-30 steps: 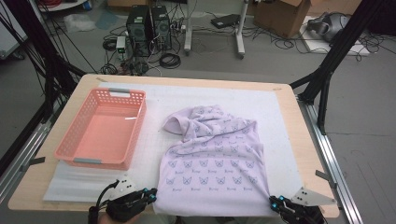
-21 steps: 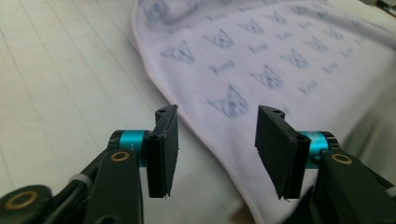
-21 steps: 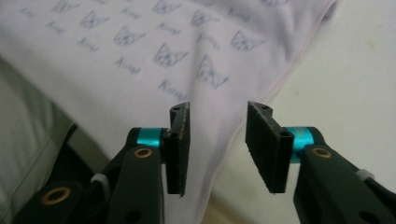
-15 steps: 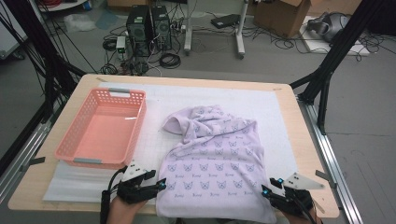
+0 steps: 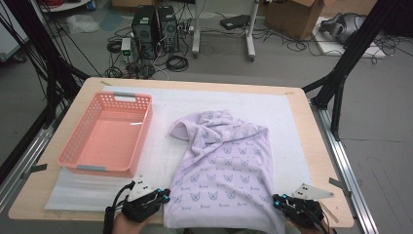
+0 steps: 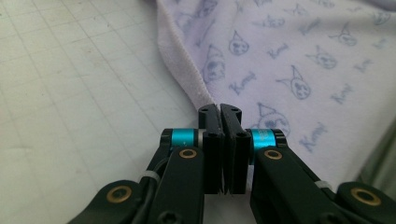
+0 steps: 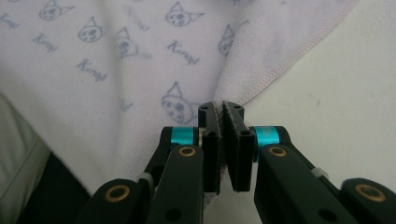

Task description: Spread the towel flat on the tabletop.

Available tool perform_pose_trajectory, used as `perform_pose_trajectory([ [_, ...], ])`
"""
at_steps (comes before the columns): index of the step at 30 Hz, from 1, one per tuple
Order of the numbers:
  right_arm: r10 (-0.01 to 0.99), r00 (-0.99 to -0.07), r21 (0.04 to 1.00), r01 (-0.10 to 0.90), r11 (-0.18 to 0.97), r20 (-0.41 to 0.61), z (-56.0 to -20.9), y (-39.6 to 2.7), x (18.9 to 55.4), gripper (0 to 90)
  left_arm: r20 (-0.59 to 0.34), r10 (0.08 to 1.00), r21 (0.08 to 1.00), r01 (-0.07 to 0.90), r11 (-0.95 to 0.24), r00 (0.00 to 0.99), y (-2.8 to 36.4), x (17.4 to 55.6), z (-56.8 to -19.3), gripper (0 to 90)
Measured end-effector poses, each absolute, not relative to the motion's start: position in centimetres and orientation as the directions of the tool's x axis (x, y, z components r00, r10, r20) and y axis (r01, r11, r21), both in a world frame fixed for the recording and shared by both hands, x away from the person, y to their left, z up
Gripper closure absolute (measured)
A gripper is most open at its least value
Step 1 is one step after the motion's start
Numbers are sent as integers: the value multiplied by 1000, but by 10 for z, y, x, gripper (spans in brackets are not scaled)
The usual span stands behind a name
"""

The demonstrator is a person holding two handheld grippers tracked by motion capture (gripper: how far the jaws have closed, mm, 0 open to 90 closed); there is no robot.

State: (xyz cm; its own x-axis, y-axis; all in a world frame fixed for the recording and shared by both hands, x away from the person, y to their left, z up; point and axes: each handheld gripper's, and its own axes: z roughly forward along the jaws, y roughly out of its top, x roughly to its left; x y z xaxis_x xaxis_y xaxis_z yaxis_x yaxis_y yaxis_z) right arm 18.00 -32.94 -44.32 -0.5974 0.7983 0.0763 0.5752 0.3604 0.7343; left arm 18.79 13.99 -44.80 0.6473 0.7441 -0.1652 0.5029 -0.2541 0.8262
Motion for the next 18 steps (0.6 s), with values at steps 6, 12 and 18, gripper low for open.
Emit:
perform_pose_trajectory([
  [6,788,-610,752,559,350,86,-435,-338,157,861,-188,719,822,507,-257,670,147,167,-445,873],
  [12,782,-620,751,549,367,71,-434,-338,144,791,-199,720,835,499,-230,665,150,160,-447,696],
  [18,824,-562,771,555,313,71,-436,-330,163,616,-219,745,846,503,-177,630,145,187,-450,472],
])
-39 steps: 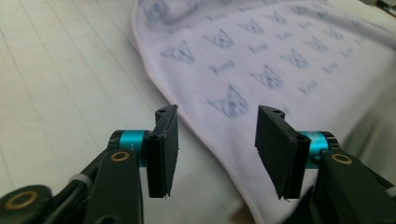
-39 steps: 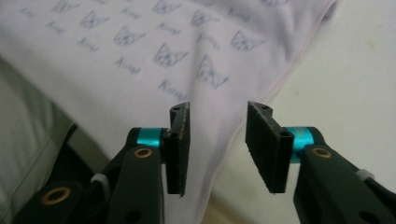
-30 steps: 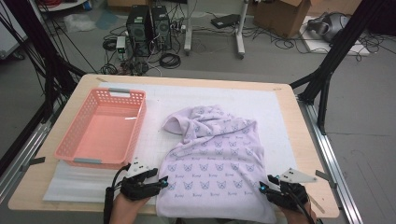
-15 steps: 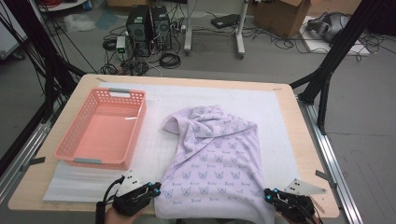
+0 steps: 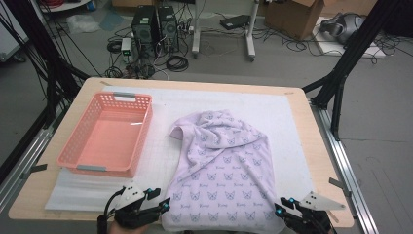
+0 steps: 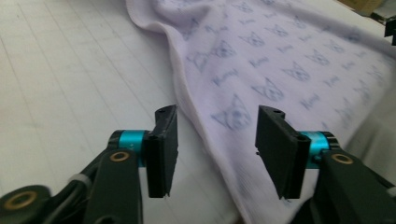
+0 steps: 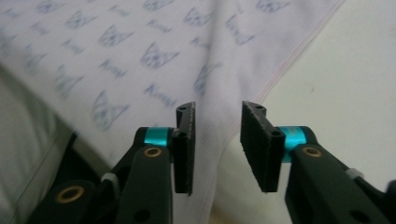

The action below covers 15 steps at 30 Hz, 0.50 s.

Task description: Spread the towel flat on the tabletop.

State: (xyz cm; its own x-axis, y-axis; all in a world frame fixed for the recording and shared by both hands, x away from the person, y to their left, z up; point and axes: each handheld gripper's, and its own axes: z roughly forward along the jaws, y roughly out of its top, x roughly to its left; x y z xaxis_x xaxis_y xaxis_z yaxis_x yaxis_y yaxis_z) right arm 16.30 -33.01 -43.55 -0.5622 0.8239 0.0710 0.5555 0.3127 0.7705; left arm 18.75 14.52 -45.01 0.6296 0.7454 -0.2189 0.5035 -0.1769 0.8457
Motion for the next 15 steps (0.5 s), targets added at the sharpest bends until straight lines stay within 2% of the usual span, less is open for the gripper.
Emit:
perform_pose_trajectory([
  [8,870,-492,761,578,296,36,-442,-323,204,568,-226,756,835,521,-174,614,134,233,-449,455],
  [12,869,-494,742,594,312,31,-448,-316,218,554,-236,756,823,540,-178,610,132,243,-452,460],
  [15,861,-507,748,582,318,28,-448,-315,215,606,-200,745,815,530,-234,637,127,241,-455,478],
])
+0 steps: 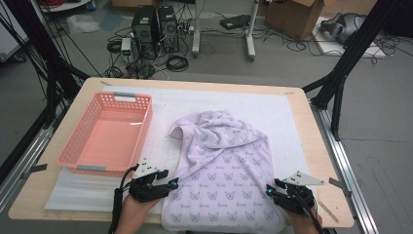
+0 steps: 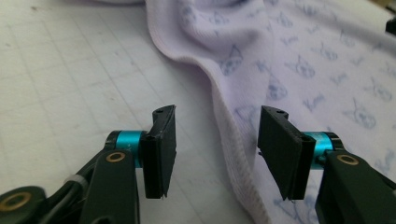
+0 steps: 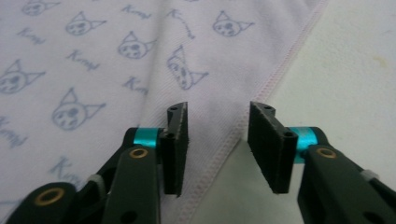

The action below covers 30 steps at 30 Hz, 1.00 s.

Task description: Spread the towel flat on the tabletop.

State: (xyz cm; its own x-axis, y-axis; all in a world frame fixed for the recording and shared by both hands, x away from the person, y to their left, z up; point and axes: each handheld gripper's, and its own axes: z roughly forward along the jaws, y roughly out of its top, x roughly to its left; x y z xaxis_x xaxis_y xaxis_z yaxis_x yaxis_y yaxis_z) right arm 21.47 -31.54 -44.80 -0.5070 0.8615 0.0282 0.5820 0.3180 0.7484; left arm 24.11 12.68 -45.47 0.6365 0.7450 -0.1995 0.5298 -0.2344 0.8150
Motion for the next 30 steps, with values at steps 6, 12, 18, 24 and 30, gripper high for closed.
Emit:
perform_pose_trajectory([
  [6,838,-542,751,579,317,64,-448,-316,204,851,-126,710,807,488,-332,693,115,233,-455,808],
  [12,825,-554,749,592,296,111,-447,-326,195,863,-179,698,807,510,-300,694,122,222,-452,854],
  [18,817,-559,766,584,269,139,-438,-339,175,865,-217,685,816,514,-264,695,138,200,-446,854],
  [24,792,-602,753,568,332,105,-436,-339,150,854,-228,669,814,515,-268,708,145,181,-448,781],
  [30,821,-563,785,549,288,92,-432,-335,161,690,-239,734,840,515,-173,636,147,200,-444,514],
])
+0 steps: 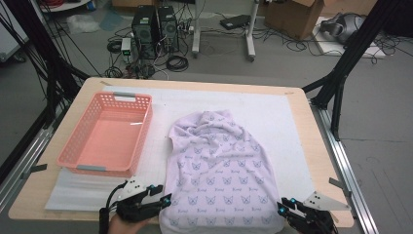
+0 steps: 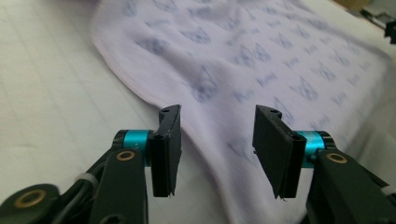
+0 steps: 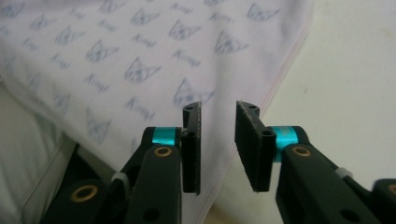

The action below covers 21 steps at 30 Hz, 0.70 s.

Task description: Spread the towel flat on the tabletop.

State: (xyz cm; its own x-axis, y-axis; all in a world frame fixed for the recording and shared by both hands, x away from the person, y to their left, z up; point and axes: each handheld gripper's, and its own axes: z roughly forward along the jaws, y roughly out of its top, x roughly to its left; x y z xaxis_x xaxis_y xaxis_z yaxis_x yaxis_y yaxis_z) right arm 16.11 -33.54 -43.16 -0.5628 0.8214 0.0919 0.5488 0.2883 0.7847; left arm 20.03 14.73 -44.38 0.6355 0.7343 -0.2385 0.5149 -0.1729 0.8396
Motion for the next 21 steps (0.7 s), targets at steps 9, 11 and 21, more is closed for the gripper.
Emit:
perform_pose_trajectory([
  [9,883,-469,747,596,296,25,-446,-317,219,527,-248,793,806,573,-150,556,141,249,-453,433],
  [11,880,-475,748,594,298,27,-448,-314,224,568,-259,796,792,591,-149,547,137,256,-453,437],
  [21,844,-533,741,593,315,67,-446,-323,207,852,-195,764,783,567,-256,615,125,239,-452,859],
])
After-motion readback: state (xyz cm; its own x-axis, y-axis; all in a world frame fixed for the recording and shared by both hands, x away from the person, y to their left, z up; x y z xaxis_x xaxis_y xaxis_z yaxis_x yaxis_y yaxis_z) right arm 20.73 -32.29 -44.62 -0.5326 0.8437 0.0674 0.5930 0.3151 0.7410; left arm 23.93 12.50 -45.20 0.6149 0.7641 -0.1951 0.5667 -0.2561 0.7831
